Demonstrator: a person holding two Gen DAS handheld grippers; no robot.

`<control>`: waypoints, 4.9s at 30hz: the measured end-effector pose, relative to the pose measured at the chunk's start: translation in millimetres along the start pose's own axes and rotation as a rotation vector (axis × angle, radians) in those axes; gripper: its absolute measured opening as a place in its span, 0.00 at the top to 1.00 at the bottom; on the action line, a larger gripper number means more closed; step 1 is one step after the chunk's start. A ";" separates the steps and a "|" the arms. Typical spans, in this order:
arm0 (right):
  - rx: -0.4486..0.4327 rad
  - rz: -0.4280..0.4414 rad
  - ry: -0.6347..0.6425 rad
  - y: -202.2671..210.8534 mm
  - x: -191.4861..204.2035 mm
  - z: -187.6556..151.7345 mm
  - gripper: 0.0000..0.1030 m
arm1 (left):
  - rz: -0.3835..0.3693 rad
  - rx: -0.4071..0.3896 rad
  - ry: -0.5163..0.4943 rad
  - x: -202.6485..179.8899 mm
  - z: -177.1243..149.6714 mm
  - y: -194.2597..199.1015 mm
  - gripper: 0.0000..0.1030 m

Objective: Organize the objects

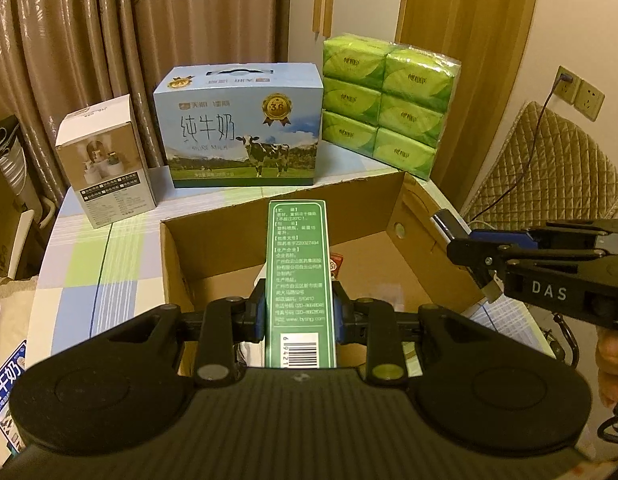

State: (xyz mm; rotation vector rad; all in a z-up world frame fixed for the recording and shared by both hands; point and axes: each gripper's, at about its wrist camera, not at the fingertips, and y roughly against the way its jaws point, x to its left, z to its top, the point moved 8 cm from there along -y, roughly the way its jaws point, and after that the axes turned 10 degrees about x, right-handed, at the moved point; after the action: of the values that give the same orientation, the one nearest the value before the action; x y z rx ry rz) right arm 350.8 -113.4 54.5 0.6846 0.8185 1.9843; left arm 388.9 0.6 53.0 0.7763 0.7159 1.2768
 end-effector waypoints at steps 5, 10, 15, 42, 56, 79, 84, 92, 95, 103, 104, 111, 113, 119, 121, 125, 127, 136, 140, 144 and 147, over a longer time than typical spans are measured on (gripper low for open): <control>0.004 0.003 -0.002 -7.3 -1.2 4.1 0.82 | -0.006 0.005 -0.008 -3.6 3.9 -10.3 0.76; 0.006 0.002 -0.002 -12.1 -1.8 7.5 0.82 | -0.009 0.009 -0.013 -5.0 7.8 -19.0 0.76; 0.020 0.002 -0.006 -21.1 -3.9 11.6 0.82 | -0.012 0.013 -0.006 -2.6 11.8 -25.3 0.76; 0.065 -0.003 -0.031 -50.9 -17.4 8.1 0.82 | 0.006 -0.007 0.052 15.2 31.3 -53.0 0.63; 0.078 0.005 -0.028 -52.3 -10.8 5.4 0.82 | 0.006 0.000 0.055 21.0 20.7 -48.3 0.63; 0.081 0.038 -0.053 -47.6 -18.2 -5.1 0.28 | 0.044 0.038 0.074 43.0 -9.8 -45.9 0.51; 0.088 0.033 -0.043 -38.3 -14.2 -6.1 0.21 | 0.049 0.028 0.070 38.9 -13.7 -35.8 0.35; 0.086 0.019 -0.043 -12.4 -10.7 -13.9 0.05 | 0.057 -0.008 0.073 29.1 -22.1 -7.2 0.12; 0.078 0.012 -0.054 0.6 -11.8 -16.7 0.02 | 0.054 -0.012 0.067 23.4 -27.6 2.6 0.04; 0.075 0.007 -0.065 34.8 -10.6 -29.4 0.02 | 0.044 -0.023 0.074 9.9 -46.5 33.2 0.01; 0.076 0.008 -0.068 39.2 -10.5 -32.3 0.02 | 0.047 -0.025 0.077 8.3 -49.6 37.2 0.01; 0.081 0.018 -0.082 65.1 -9.0 -53.3 0.02 | 0.049 -0.041 0.108 -0.6 -72.0 62.2 0.01; 0.083 0.021 -0.081 72.5 -8.2 -59.5 0.02 | 0.052 -0.043 0.114 -2.0 -79.0 68.7 0.01; 0.078 0.025 -0.082 96.6 -4.3 -75.8 0.02 | 0.070 -0.041 0.152 -5.1 -98.8 88.2 0.01; 0.073 0.037 -0.097 104.8 -2.7 -80.3 0.02 | 0.076 -0.041 0.163 -7.4 -105.1 95.4 0.01; 0.061 0.043 -0.089 120.8 4.1 -91.8 0.02 | 0.089 -0.065 0.169 -11.4 -117.6 110.3 0.01; 0.054 0.033 -0.083 128.7 6.7 -99.2 0.02 | 0.084 -0.071 0.183 -12.7 -126.8 116.7 0.01; 0.045 0.054 -0.140 156.2 19.9 -145.3 0.02 | 0.105 -0.078 0.236 -18.9 -170.6 147.5 0.01; 0.037 0.031 -0.111 168.2 28.8 -156.4 0.02 | 0.105 -0.087 0.247 -26.2 -182.2 162.8 0.01; 0.036 0.016 -0.088 177.9 35.5 -170.1 0.02 | 0.096 -0.084 0.247 -34.2 -192.5 173.2 0.01; 0.035 0.030 -0.103 183.7 38.9 -177.2 0.02 | 0.117 -0.085 0.234 -39.1 -199.1 179.6 0.01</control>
State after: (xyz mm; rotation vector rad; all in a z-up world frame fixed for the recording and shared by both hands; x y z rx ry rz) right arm 112.3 -206.7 87.3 0.8164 0.7868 1.9484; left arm 120.8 3.8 92.0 0.6119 0.8068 1.5117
